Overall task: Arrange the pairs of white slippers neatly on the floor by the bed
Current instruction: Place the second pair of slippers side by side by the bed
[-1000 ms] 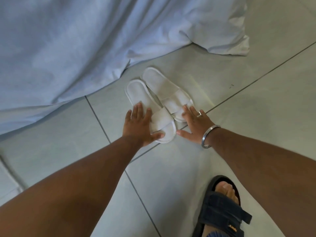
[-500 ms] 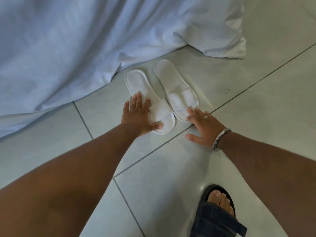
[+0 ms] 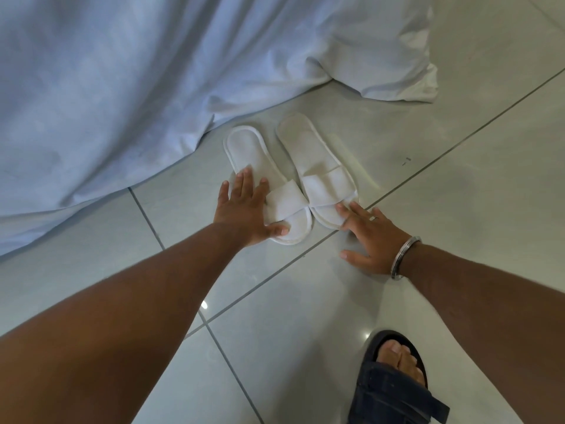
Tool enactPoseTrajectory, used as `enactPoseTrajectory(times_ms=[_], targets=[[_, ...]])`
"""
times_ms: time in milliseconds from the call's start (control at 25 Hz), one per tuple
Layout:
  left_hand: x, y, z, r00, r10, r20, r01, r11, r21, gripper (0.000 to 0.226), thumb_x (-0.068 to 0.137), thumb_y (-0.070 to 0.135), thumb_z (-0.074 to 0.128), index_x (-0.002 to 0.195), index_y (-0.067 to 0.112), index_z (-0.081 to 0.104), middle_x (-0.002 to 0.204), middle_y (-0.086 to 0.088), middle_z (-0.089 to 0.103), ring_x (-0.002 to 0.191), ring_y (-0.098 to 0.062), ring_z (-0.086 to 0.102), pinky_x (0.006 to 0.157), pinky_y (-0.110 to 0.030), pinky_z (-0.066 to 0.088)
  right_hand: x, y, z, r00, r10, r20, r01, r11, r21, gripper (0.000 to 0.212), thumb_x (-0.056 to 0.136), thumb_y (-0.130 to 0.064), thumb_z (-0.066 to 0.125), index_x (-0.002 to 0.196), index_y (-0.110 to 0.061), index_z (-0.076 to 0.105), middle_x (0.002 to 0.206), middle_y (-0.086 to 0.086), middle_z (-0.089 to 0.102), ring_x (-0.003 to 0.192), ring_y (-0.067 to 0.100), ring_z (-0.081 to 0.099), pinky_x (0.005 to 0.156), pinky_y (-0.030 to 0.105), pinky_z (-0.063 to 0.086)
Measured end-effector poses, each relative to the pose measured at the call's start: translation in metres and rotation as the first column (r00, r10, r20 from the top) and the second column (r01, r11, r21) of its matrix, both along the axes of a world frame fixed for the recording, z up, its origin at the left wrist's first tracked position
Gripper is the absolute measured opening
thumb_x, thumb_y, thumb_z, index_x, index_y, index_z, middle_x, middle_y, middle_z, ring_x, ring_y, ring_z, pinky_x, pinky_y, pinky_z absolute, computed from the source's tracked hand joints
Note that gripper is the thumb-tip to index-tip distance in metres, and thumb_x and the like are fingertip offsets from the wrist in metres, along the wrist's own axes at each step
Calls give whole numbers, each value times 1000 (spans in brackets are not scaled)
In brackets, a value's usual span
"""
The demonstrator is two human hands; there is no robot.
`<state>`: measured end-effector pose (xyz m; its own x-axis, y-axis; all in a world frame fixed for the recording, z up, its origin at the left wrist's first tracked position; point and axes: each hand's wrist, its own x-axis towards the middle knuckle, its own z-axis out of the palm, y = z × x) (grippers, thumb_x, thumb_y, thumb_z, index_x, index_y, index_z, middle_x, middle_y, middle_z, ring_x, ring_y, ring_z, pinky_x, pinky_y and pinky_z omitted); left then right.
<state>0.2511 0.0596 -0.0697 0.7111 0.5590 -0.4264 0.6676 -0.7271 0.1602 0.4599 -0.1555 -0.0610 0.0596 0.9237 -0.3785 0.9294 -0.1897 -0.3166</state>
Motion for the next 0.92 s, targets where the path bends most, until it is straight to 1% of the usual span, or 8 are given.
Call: enactPoseTrajectory(times_ms=[120,200,320,400,480,560,680,920], targets=[[0,1,-2,1000,-3,16,2,1000,13,122,67,89,44,155,20,-5,161,-16,-22,147,-28,-21,120,-51,-7,6,14,6,994,-58,93,38,977,210,55,82,-52,47,116,-9,49,142,16,45,129,35,42,99,57,38],[-1,-2,-4,998,21,58,-22,1000,13,127,63,89,48,154,19,-5,161,-17,-19,148,-30,-19,120,-51,-5,4,31,5,968,-224,113,177,929,325,59,82,-52,50,122,-9,48,142,19,44,124,36,46,97,51,42],[-3,-9,-7,994,57,92,-57,998,-4,130,61,89,50,154,18,-6,162,-16,-17,148,-29,-18,121,-49,-4,-1,63,-1,935,-347,72,329,926,185,78,83,-56,53,146,-19,23,155,15,22,137,32,29,106,47,31],[-3,-12,-7,995,47,89,-47,999,-2,130,62,89,49,154,18,-7,162,-14,-18,148,-28,-19,121,-49,-4,1,75,-6,946,-294,138,287,955,69,73,89,-51,48,148,-24,16,158,12,11,142,31,17,113,46,21],[-5,-14,-6,996,37,86,-37,999,-4,129,62,89,49,154,18,-7,162,-14,-19,148,-28,-19,121,-50,-4,3,74,-9,956,-204,213,197,979,50,63,93,-44,43,147,-25,19,159,10,10,143,31,15,113,46,19],[-8,-17,-4,996,37,79,-37,999,-5,128,63,88,48,154,18,-8,162,-13,-20,148,-28,-20,121,-50,-5,1,64,-12,958,-153,241,142,988,63,56,93,-39,41,145,-24,26,158,11,16,141,33,21,111,47,25],[-9,-20,-7,998,17,68,-16,1000,-10,128,64,88,47,154,18,-10,162,-13,-22,147,-27,-21,120,-52,-5,-6,49,-13,961,-159,224,144,986,81,55,88,-40,35,140,-22,37,153,14,28,136,37,31,103,50,35],[-10,-18,-12,997,19,76,-17,1000,-21,129,63,89,47,154,18,-11,161,-12,-22,147,-27,-22,120,-52,-6,-6,40,-12,951,-164,261,147,986,83,54,85,-36,44,138,-24,40,151,11,33,134,34,37,100,51,36]])
